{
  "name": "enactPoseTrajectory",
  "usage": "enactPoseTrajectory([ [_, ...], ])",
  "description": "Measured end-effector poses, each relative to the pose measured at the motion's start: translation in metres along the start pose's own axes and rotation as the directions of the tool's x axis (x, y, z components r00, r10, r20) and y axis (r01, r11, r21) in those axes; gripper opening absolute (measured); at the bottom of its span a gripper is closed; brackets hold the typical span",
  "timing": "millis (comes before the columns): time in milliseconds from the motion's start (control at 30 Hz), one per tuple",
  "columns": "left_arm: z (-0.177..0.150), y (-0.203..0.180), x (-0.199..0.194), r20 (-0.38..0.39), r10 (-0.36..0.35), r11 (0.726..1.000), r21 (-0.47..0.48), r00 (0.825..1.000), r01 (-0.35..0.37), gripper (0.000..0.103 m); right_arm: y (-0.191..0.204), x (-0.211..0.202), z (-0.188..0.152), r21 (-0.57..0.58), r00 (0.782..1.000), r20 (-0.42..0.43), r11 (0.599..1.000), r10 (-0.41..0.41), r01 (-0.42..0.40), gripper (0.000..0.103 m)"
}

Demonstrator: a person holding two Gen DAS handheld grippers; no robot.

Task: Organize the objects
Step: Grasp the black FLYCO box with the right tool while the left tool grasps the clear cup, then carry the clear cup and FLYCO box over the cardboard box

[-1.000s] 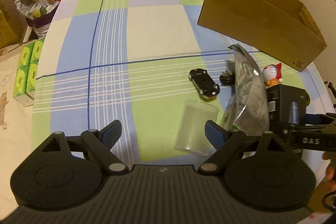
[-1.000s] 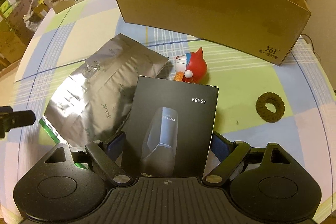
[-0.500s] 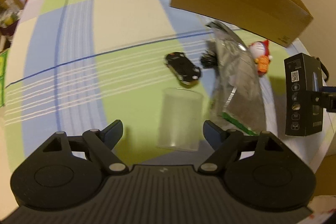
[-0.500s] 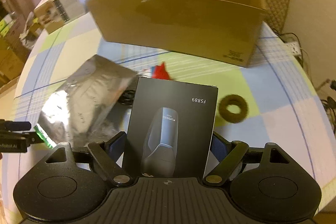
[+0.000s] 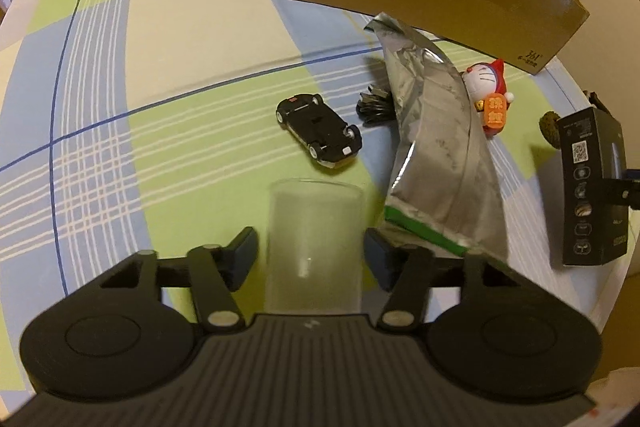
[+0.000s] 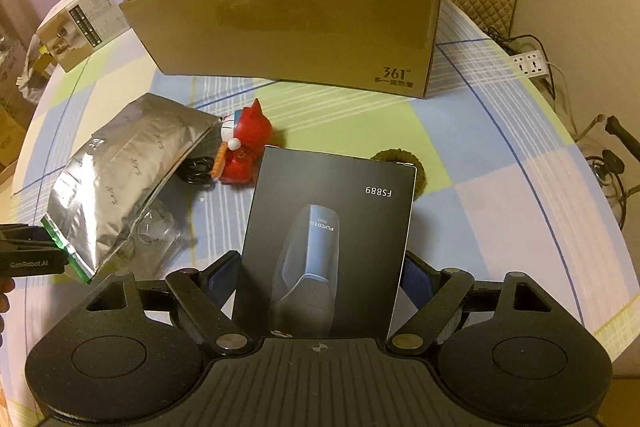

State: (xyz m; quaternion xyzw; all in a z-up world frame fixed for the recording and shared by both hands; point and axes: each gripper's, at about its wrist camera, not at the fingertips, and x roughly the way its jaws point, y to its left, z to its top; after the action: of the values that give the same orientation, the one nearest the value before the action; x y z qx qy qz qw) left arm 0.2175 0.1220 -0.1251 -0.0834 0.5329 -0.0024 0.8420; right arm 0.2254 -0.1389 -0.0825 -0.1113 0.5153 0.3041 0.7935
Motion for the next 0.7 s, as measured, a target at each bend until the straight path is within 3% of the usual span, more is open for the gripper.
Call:
enactPoseTrajectory([
  [167, -0.004, -0.005, 0.000, 0.015, 0.009, 0.998, 0.061, 1.000, -0.010, 0.047, -0.001, -0.001, 0.001, 0.000, 1.000, 0.003, 1.000, 0.003, -0.003, 0.080],
  [700, -0.007, -0.003, -0.021, 0.040, 0.071, 0.997, 0.008, 0.997, -0.071, 0.047, -0.008, -0.002, 0.003, -0.016, 1.000, 0.004, 1.000, 0.023, -0.023, 0.080],
])
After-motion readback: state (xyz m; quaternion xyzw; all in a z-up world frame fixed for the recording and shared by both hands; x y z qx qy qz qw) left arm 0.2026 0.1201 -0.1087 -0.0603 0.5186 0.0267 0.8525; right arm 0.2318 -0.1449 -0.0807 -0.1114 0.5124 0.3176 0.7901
